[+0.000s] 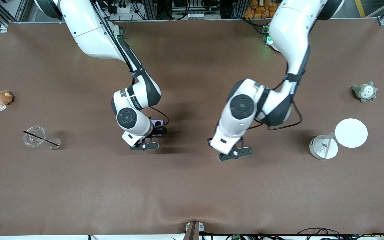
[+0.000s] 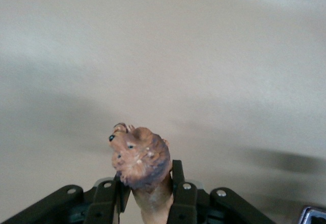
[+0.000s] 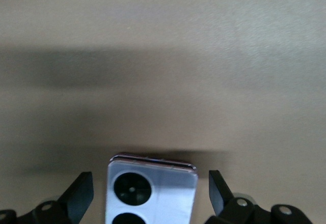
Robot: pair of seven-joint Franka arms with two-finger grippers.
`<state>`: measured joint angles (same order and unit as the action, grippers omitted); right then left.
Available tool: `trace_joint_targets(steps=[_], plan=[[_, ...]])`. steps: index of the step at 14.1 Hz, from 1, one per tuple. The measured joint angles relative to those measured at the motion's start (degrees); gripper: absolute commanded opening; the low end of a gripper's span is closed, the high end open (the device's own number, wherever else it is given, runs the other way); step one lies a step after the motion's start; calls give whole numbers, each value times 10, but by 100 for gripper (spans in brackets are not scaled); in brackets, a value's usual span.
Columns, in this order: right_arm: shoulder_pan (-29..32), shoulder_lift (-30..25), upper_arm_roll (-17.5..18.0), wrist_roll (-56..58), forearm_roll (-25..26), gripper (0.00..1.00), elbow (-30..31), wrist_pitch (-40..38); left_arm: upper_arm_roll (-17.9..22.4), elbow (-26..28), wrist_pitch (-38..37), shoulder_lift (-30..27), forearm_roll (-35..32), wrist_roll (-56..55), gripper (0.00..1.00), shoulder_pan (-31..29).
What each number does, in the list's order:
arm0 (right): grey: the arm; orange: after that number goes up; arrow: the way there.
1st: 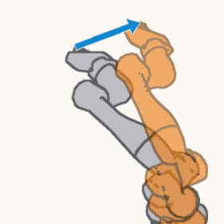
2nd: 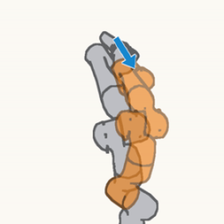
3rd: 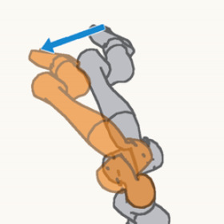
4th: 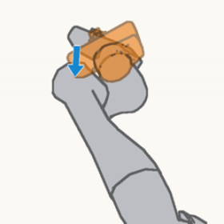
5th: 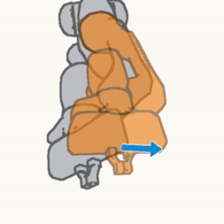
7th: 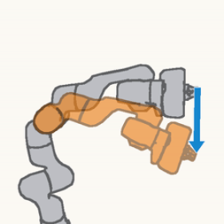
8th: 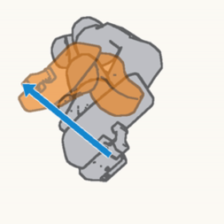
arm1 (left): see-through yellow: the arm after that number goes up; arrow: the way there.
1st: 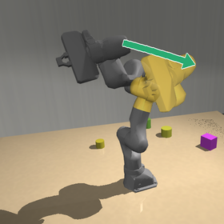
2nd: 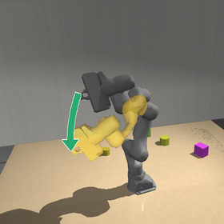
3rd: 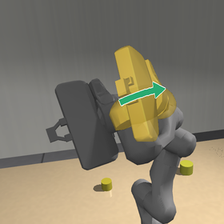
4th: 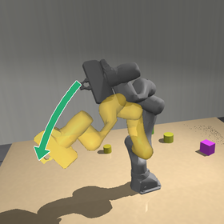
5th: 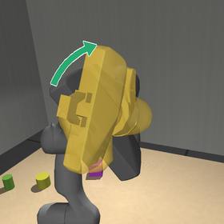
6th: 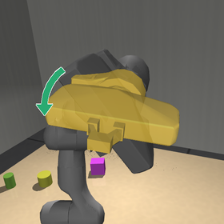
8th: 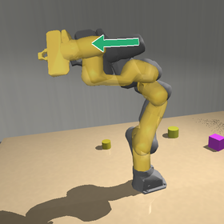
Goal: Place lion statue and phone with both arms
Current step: 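Close the left gripper on the lion while the right gripper grasps the phone, then carry the lion toward the lamp while the right gripper carries the phone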
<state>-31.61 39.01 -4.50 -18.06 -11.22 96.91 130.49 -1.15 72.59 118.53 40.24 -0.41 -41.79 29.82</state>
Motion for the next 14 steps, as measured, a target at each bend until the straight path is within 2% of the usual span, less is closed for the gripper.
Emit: trace_joint_targets(steps=[7,10,14], plan=[[1,0,1,-45,1,100,17,-2,0,27,-63,-43,0,123,0,-60],[1,0,1,-51,1,100,16,-1,0,40,-72,-49,0,179,0,-95],[-1,0,2,-51,1,100,15,1,0,78,-74,-55,-1,202,0,-114]])
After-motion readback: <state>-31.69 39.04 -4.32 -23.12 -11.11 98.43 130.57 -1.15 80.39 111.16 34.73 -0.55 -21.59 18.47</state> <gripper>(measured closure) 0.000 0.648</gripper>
